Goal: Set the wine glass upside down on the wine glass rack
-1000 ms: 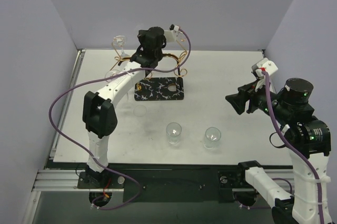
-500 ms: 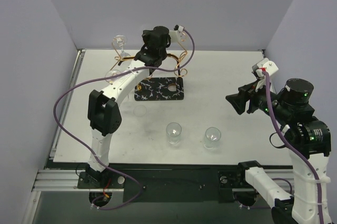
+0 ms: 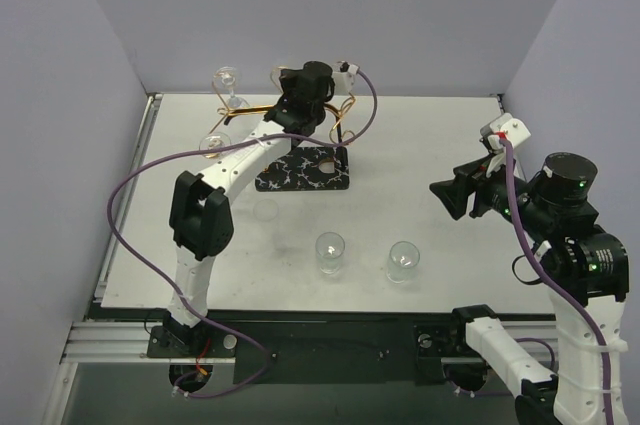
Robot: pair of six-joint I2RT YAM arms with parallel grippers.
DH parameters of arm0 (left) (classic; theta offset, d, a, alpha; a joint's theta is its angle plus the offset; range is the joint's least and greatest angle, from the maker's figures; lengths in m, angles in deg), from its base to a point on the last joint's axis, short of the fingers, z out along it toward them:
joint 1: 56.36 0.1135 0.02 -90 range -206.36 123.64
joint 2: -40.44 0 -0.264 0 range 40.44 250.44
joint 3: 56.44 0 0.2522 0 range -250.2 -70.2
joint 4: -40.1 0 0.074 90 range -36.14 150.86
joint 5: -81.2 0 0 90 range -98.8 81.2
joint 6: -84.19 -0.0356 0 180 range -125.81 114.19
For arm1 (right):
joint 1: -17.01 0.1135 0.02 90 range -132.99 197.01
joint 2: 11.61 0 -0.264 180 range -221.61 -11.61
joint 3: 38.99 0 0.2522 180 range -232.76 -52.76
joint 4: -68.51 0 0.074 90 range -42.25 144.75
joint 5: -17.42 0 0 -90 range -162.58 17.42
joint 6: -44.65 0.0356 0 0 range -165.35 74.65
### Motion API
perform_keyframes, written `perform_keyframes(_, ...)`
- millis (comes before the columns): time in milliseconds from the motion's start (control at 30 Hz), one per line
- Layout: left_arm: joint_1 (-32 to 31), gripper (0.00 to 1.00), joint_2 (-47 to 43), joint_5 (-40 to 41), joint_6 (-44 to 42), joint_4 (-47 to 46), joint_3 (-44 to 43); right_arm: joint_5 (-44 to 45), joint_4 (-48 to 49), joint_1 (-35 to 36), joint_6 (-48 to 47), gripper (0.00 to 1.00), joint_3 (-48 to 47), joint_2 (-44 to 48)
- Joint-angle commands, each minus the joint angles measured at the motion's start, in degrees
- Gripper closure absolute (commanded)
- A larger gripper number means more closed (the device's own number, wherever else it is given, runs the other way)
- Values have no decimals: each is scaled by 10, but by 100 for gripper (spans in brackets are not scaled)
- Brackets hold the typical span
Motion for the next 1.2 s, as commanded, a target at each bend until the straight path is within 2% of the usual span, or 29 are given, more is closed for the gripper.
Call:
perform_keyframes(0,-5,100,-36,16,4,-14,17,-6,21,-5,-5,48,7,2)
perform_keyframes(200,-6,99,-32,18,9,-6,18,-7,20,-9,-3,48,7,5)
perform_keyframes(400,-7,82,-36,15,21,12,12,-8,19,-12,-1,47,9,6)
perform_keyframes(600,-8,73,-38,5,46,51,-12,-14,21,-17,0,48,9,5)
perform_keyframes(1167,-8,59,-42,-23,120,186,-104,-15,21,-24,2,48,15,10)
